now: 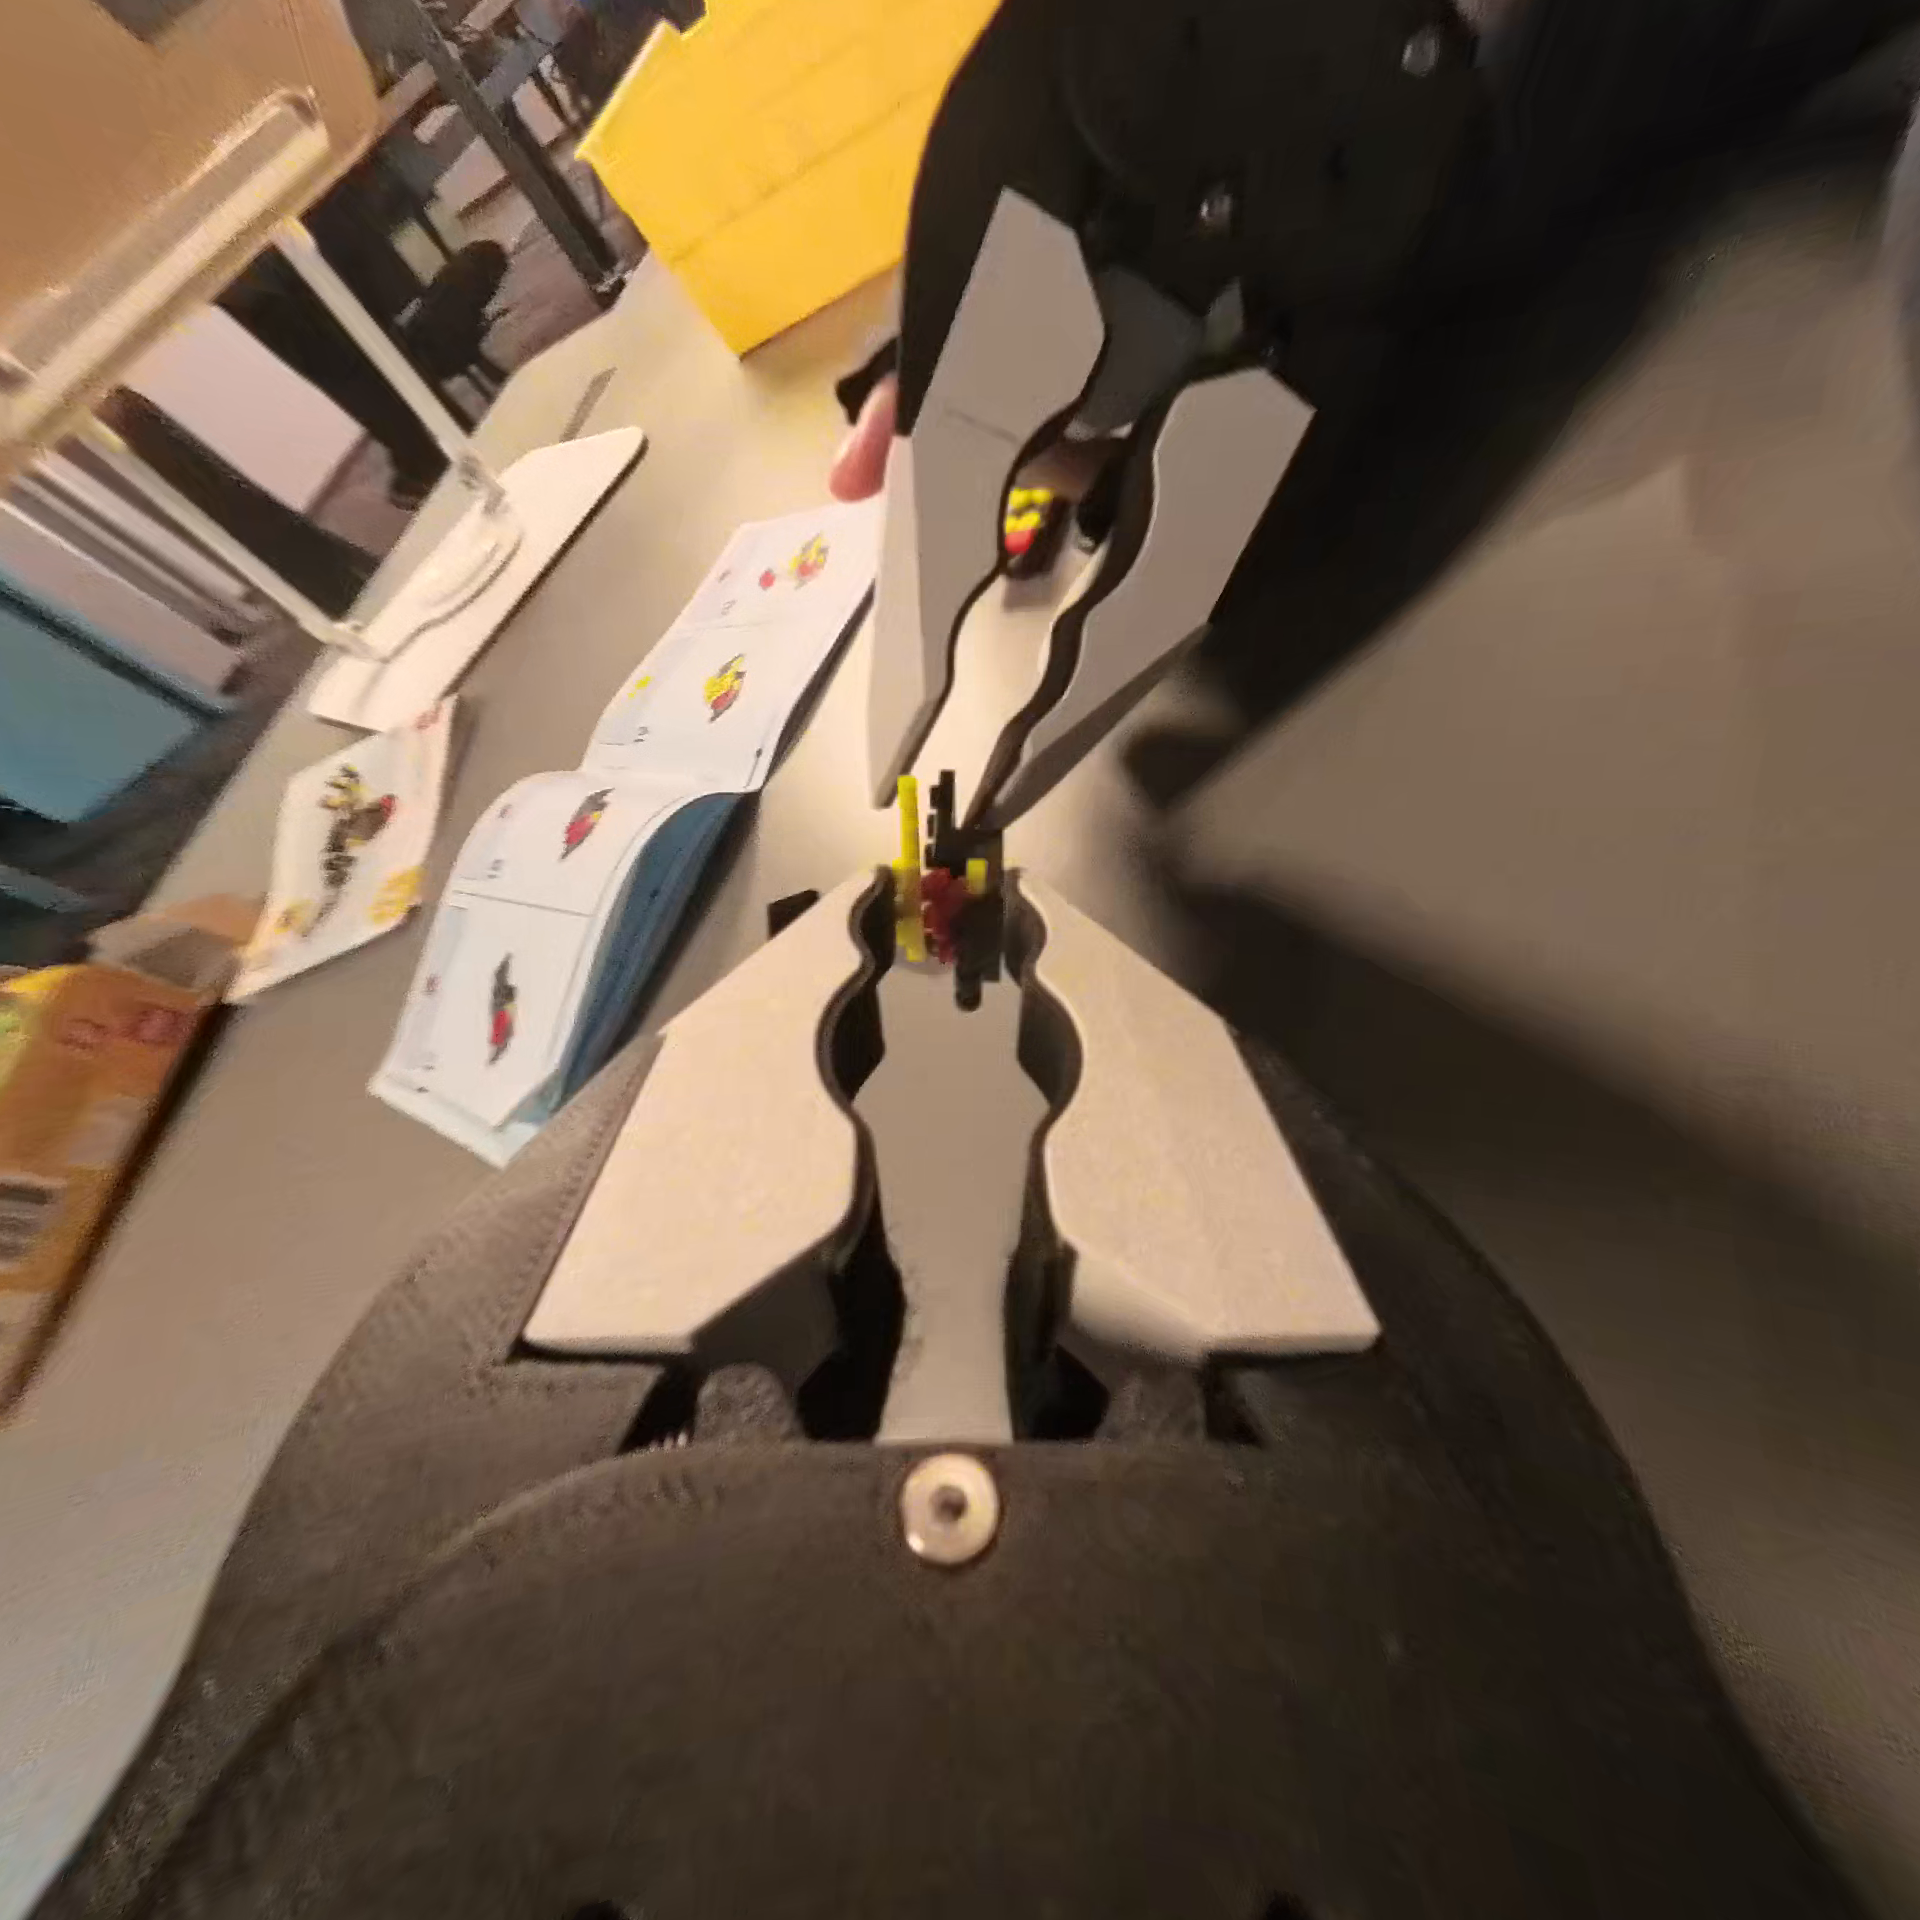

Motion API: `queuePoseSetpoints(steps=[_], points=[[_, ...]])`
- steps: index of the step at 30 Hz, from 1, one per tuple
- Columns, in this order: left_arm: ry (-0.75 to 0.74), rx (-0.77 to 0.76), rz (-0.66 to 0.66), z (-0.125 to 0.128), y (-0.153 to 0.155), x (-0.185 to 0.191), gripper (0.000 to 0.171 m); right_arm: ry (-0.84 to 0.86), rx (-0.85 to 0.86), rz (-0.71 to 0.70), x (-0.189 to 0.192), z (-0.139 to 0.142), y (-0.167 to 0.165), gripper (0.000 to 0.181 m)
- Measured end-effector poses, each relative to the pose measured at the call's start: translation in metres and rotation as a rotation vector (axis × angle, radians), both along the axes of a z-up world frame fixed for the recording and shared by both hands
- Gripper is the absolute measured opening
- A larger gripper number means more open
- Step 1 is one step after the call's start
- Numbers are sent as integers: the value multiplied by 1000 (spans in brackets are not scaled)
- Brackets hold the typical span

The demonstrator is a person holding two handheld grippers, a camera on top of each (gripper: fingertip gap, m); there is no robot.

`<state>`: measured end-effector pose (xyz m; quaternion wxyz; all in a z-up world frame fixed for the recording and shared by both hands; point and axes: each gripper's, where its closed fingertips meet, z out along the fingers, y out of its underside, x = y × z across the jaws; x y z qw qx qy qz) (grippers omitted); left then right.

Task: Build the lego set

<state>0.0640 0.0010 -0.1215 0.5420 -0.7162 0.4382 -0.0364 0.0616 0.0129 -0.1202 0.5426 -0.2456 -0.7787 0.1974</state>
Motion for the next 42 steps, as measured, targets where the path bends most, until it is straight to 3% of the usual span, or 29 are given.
queuePoseSetpoints(steps=[3,10,26,42], points=[[-103,-57,-34,4,-3,3,20,-40,-121,40,2,-3,-5,14],[-188,-136,-72,6,-7,5,20,-38,-326,111,5,5,-12,7],[-197,-226,-93,0,-10,9,21,-122,-395,158,9,1,-17,2],[-206,-343,-29,-12,-8,16,21,-173,-341,137,8,-11,-17,3]])
